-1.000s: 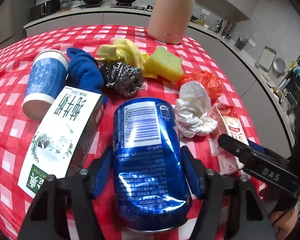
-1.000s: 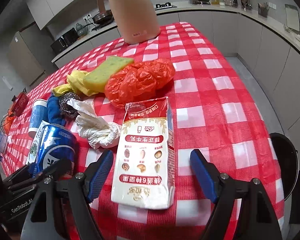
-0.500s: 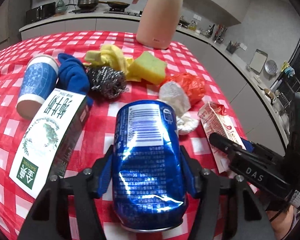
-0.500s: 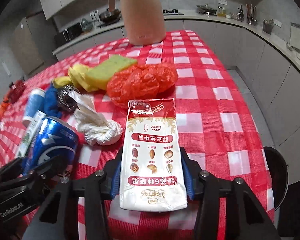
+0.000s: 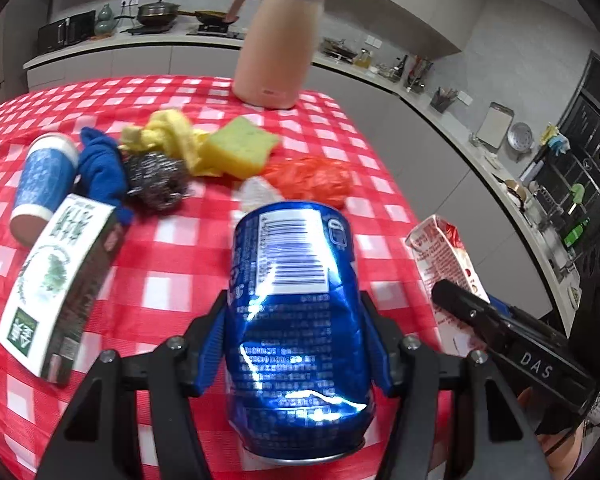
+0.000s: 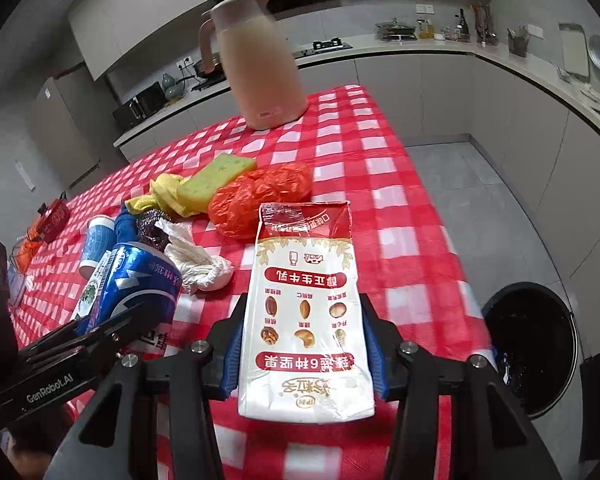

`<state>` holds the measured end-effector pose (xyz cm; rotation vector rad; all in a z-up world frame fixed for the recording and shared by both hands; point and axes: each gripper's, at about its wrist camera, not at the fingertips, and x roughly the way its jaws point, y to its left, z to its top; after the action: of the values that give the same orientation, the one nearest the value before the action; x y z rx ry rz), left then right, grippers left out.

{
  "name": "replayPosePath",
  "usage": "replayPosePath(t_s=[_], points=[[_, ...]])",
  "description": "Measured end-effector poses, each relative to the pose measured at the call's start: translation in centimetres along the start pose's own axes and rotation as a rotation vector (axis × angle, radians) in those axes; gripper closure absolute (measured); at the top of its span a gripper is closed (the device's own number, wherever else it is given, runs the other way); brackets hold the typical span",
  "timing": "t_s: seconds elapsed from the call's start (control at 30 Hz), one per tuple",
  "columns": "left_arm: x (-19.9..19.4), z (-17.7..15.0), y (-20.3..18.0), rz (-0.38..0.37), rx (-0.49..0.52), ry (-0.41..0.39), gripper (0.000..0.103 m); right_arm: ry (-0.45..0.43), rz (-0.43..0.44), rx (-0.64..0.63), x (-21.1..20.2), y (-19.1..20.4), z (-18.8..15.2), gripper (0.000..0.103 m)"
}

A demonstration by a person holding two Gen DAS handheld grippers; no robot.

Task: Collect trash
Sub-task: 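Carry the blue can and snack bag over the bin and release both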

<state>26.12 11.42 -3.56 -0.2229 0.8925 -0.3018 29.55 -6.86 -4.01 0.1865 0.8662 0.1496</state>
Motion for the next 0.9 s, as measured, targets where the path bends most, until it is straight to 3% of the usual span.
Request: replayPosePath(t_s=[0.33, 0.9], points=[[1.8, 0.0, -6.4, -0.063, 0.072, 0.019, 0.042, -0.033, -0.05, 0.077, -4.2, -6.2, -0.7, 0.051], [6.9, -1.5, -20.0, -0.226, 0.229, 0.114, 0.042, -0.058, -0.204, 0.27, -10.4, -21.1, -4.2, 0.051]])
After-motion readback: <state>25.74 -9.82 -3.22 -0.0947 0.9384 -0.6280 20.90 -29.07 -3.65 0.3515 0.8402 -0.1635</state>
